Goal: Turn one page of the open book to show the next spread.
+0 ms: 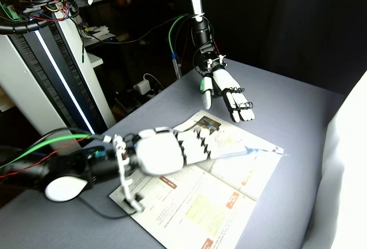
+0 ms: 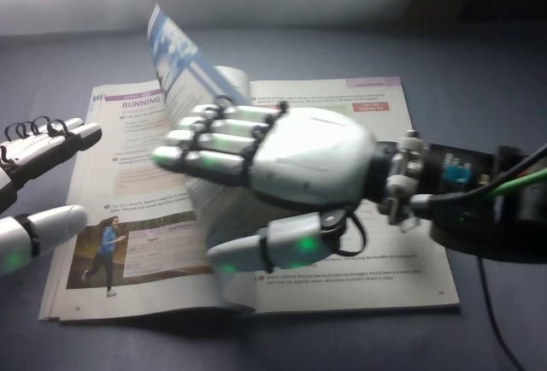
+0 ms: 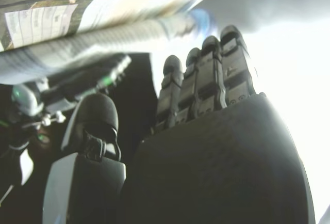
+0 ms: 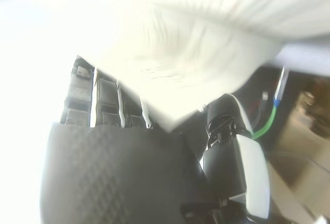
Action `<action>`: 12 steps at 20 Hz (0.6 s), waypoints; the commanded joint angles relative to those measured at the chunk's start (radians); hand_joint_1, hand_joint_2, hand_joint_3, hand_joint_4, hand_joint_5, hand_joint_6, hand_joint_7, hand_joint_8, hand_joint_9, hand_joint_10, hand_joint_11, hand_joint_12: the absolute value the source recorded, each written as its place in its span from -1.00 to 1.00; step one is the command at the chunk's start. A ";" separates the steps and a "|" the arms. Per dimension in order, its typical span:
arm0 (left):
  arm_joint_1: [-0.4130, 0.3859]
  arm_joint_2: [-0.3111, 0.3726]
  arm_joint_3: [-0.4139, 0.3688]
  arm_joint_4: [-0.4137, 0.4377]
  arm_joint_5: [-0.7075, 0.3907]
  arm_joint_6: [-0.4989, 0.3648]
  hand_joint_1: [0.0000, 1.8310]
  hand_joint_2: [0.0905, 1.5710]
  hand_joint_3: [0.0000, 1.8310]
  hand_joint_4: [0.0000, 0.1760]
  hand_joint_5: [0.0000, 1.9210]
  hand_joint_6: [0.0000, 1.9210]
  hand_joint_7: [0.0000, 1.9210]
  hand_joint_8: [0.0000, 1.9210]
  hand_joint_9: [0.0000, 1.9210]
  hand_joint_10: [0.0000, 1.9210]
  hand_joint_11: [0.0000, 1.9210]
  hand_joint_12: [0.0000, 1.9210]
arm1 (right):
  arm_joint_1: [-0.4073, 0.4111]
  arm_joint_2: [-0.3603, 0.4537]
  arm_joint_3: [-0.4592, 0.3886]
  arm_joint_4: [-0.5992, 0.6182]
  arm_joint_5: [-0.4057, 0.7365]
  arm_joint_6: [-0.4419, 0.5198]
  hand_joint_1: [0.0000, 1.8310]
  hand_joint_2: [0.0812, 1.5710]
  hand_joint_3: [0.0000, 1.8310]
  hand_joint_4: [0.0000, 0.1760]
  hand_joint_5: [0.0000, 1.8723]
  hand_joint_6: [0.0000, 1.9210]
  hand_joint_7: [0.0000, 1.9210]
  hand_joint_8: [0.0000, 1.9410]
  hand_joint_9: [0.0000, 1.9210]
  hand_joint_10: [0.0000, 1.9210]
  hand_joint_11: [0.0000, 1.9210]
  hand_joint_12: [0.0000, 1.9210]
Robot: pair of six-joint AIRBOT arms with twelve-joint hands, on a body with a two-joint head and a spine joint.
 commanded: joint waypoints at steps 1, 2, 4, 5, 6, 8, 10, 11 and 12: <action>0.002 -0.027 0.003 -0.007 -0.032 -0.005 -0.93 0.96 -1.00 -1.00 -0.78 -1.00 -0.83 -1.00 -0.79 -1.00 -1.00 -0.41 | 0.024 -0.010 0.000 -0.001 0.159 0.025 -1.00 0.50 -1.00 -1.00 -1.00 -1.00 -1.00 -1.00 -1.00 -1.00 -1.00 -1.00; 0.002 -0.029 0.006 -0.007 -0.033 -0.006 -1.00 0.67 -1.00 -1.00 -0.61 -0.97 -0.55 -0.98 -0.50 -0.96 -0.87 0.23 | 0.038 -0.018 0.000 -0.023 0.186 0.046 -1.00 0.50 -1.00 -1.00 -1.00 -1.00 -1.00 -1.00 -1.00 -1.00 -1.00 -1.00; 0.001 -0.033 0.009 -0.010 -0.037 -0.008 -1.00 0.96 -0.76 -1.00 -0.74 -0.98 -0.73 -0.98 -0.77 -0.86 -1.00 0.37 | 0.063 -0.023 -0.006 -0.073 0.265 0.104 -1.00 0.49 -1.00 -1.00 -1.00 -1.00 -1.00 -1.00 -1.00 -1.00 -1.00 -1.00; 0.001 -0.034 0.010 -0.011 -0.039 -0.009 -1.00 0.99 -0.72 -1.00 -0.75 -0.97 -0.72 -0.96 -0.95 -0.29 -1.00 0.69 | 0.072 -0.023 -0.018 -0.097 0.306 0.115 -1.00 0.51 -1.00 -1.00 -1.00 -1.00 -1.00 -1.00 -1.00 -1.00 -1.00 -1.00; 0.001 -0.034 0.010 -0.011 -0.040 -0.009 -1.00 1.00 -0.69 -1.00 -0.75 -0.97 -0.73 -0.95 -0.99 -0.15 -1.00 0.77 | 0.086 -0.022 -0.039 -0.119 0.337 0.115 -1.00 0.51 -1.00 -1.00 -1.00 -1.00 -1.00 -1.00 -1.00 -1.00 -1.00 -1.00; 0.001 -0.036 0.010 -0.015 -0.045 -0.009 -1.00 1.00 -0.69 -1.00 -0.75 -0.97 -0.73 -0.95 -1.00 -0.12 -1.00 0.79 | 0.105 0.003 -0.069 -0.146 0.388 0.115 -1.00 0.50 -1.00 -1.00 -1.00 -1.00 -1.00 -1.00 -1.00 -1.00 -1.00 -1.00; 0.001 -0.036 0.009 -0.020 -0.052 -0.009 -1.00 1.00 -0.68 -1.00 -0.75 -0.97 -0.73 -0.95 -1.00 -0.12 -1.00 0.80 | 0.105 0.045 -0.098 -0.147 0.437 0.115 -1.00 0.50 -1.00 -1.00 -1.00 -1.00 -1.00 -1.00 -1.00 -1.00 -1.00 -1.00; 0.001 -0.035 0.008 -0.026 -0.058 -0.009 -1.00 1.00 -0.68 -1.00 -0.75 -0.97 -0.73 -0.95 -1.00 -0.12 -1.00 0.80 | 0.105 0.066 -0.110 -0.147 0.453 0.115 -1.00 0.50 -1.00 -1.00 -1.00 -1.00 -1.00 -1.00 -1.00 -1.00 -1.00 -1.00; 0.001 -0.034 0.007 -0.030 -0.064 -0.009 -1.00 1.00 -0.68 -1.00 -0.75 -0.97 -0.73 -0.95 -1.00 -0.12 -1.00 0.80 | 0.105 0.083 -0.119 -0.148 0.463 0.115 -1.00 0.50 -1.00 -1.00 -1.00 -1.00 -1.00 -1.00 -1.00 -1.00 -1.00 -1.00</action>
